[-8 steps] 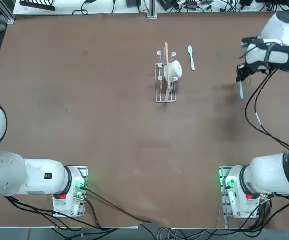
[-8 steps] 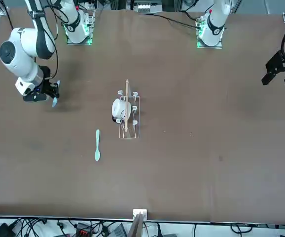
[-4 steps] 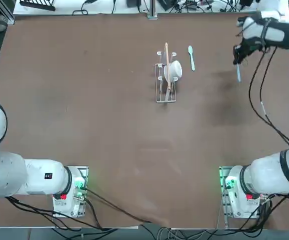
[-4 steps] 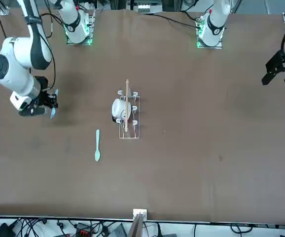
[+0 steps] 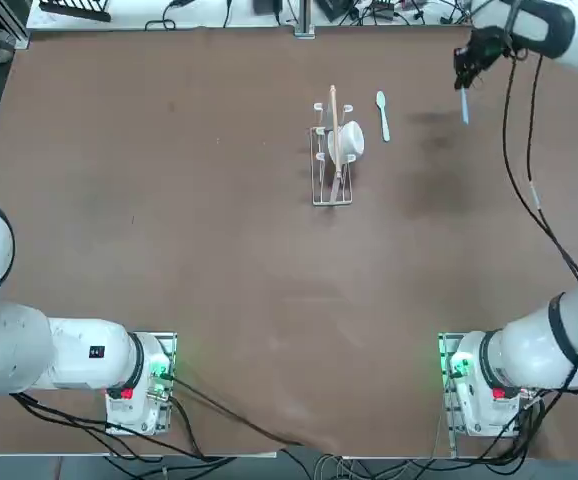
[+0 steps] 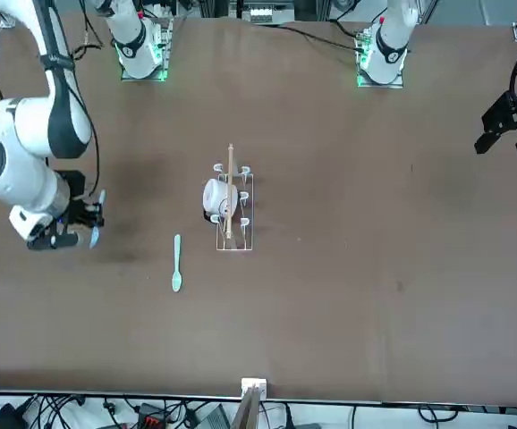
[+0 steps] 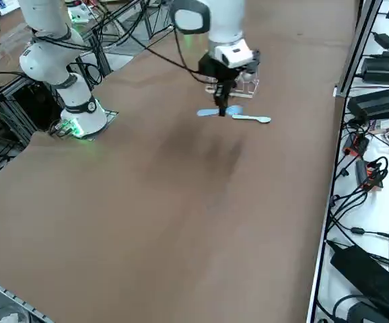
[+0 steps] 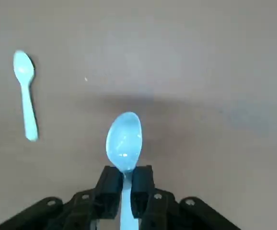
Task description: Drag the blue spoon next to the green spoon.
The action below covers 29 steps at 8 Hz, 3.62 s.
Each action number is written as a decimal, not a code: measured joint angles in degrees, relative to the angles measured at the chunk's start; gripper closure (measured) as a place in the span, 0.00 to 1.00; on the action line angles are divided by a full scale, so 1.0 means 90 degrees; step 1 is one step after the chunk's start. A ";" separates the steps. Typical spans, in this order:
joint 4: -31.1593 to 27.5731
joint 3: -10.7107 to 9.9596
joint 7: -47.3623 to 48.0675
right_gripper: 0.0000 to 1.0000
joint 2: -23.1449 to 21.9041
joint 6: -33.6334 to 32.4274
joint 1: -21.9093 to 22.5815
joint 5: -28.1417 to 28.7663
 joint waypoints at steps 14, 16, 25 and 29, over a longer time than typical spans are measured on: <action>0.2514 -0.0030 0.1239 0.93 0.2436 -0.0758 0.0735 0.0004; 0.2517 -0.0048 0.1248 0.93 0.2483 -0.0793 0.0734 0.0004; 0.2756 -0.0050 0.1258 0.93 0.3124 -0.0517 0.0738 0.0001; 0.2758 -0.0050 0.1382 0.94 0.3196 -0.0403 0.0829 0.0000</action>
